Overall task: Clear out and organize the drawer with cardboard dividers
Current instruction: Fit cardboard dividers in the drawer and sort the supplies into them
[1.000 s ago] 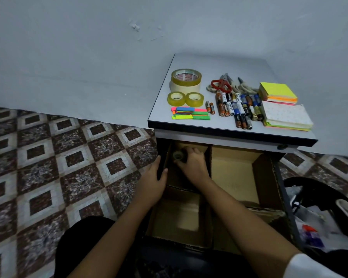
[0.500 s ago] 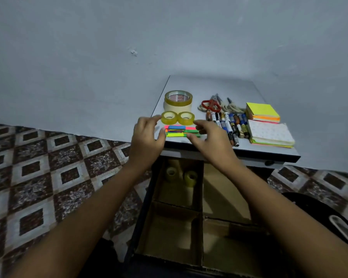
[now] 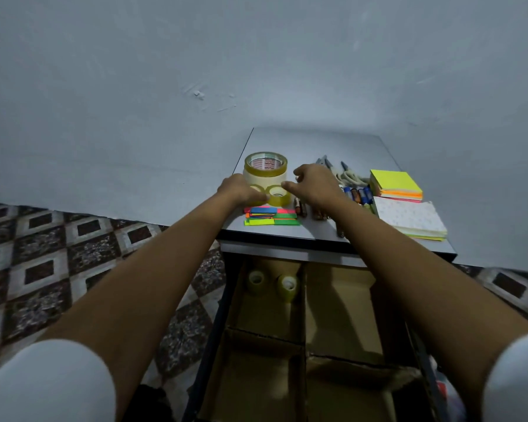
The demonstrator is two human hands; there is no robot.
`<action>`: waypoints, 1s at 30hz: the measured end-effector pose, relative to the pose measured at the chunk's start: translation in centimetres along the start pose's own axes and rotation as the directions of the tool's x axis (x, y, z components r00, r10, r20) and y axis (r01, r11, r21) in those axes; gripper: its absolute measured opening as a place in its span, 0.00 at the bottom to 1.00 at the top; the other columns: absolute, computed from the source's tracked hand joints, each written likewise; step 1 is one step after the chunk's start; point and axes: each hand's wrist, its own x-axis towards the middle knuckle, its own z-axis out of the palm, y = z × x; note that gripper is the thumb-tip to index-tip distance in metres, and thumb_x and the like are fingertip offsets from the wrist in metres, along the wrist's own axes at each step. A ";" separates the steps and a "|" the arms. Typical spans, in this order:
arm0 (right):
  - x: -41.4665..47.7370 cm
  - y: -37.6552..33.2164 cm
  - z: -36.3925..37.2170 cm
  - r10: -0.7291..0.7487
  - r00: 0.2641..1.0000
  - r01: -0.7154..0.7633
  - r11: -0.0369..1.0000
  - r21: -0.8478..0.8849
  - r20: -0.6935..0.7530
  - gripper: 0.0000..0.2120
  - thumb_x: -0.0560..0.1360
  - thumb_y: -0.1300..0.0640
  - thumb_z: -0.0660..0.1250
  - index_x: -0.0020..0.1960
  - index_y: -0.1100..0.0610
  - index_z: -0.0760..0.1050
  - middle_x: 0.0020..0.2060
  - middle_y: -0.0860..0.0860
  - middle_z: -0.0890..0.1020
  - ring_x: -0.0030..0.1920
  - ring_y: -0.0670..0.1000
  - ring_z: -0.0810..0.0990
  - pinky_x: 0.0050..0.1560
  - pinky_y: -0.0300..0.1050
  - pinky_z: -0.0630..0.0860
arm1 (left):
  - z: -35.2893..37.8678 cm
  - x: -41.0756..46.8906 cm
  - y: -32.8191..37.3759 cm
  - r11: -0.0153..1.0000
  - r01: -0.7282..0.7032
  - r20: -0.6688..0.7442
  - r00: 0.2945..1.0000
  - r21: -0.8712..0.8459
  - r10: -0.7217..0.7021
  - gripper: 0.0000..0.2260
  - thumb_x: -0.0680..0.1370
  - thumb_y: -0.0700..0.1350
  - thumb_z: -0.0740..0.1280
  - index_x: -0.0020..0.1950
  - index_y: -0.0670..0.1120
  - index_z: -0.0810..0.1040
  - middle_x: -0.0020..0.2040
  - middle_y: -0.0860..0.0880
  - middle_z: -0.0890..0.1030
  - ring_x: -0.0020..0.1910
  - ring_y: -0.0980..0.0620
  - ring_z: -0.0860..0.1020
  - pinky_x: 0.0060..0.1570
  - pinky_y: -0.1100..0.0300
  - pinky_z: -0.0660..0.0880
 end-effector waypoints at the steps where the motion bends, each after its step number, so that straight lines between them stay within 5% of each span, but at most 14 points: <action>1: 0.3 -0.1 0.1 0.004 1.000 -0.003 1.000 -0.013 0.023 0.26 0.75 0.46 0.66 0.64 0.64 0.72 0.59 0.59 0.78 0.60 0.57 0.76 0.57 0.48 0.72 | 0.0 0.0 0.0 1.000 0.002 -0.007 1.000 0.014 -0.002 0.21 0.71 0.48 0.73 0.59 0.40 0.75 0.57 0.42 0.78 0.50 0.47 0.77 0.44 0.59 0.71; 8: 1.7 -0.8 1.1 0.030 0.986 0.002 0.982 -0.189 0.163 0.24 0.75 0.40 0.63 0.53 0.62 0.73 0.49 0.58 0.79 0.47 0.56 0.76 0.43 0.45 0.68 | -1.0 -0.3 -0.7 1.000 -0.017 -0.077 0.997 0.023 0.019 0.19 0.72 0.46 0.72 0.58 0.39 0.75 0.53 0.42 0.77 0.46 0.48 0.73 0.43 0.57 0.69; 15: 2.4 -1.3 2.1 0.047 0.977 -0.001 0.976 -0.217 0.207 0.22 0.70 0.39 0.68 0.49 0.58 0.72 0.42 0.52 0.75 0.49 0.56 0.77 0.49 0.48 0.74 | -2.9 -0.5 -2.3 0.998 -0.057 -0.144 0.988 0.034 0.062 0.25 0.72 0.47 0.72 0.65 0.38 0.72 0.63 0.40 0.75 0.59 0.43 0.74 0.54 0.53 0.72; 21: 1.8 -1.4 1.8 0.026 0.993 -0.005 0.984 -0.176 0.118 0.16 0.70 0.44 0.67 0.44 0.56 0.70 0.39 0.52 0.75 0.44 0.54 0.74 0.43 0.45 0.70 | -3.2 -1.2 -2.5 0.996 -0.094 -0.168 0.981 0.008 0.094 0.26 0.72 0.47 0.73 0.66 0.39 0.72 0.63 0.41 0.75 0.59 0.43 0.74 0.53 0.54 0.72; 26: -0.6 -1.6 -0.7 -0.028 0.999 0.028 1.000 -0.013 -0.017 0.17 0.71 0.48 0.67 0.52 0.61 0.77 0.44 0.56 0.79 0.48 0.56 0.77 0.41 0.41 0.66 | -3.0 -3.8 -2.1 0.981 -0.193 -0.194 0.964 -0.031 0.183 0.26 0.71 0.47 0.73 0.66 0.41 0.73 0.61 0.42 0.76 0.57 0.46 0.75 0.51 0.57 0.71; 30: -5.0 -1.6 -2.4 -0.090 0.991 0.098 0.991 0.090 -0.099 0.18 0.73 0.50 0.67 0.57 0.62 0.77 0.52 0.58 0.81 0.50 0.55 0.78 0.46 0.45 0.73 | -2.3 -6.9 -2.2 0.969 -0.245 -0.182 0.955 -0.041 0.234 0.26 0.71 0.49 0.73 0.67 0.44 0.72 0.62 0.45 0.75 0.52 0.52 0.73 0.49 0.61 0.68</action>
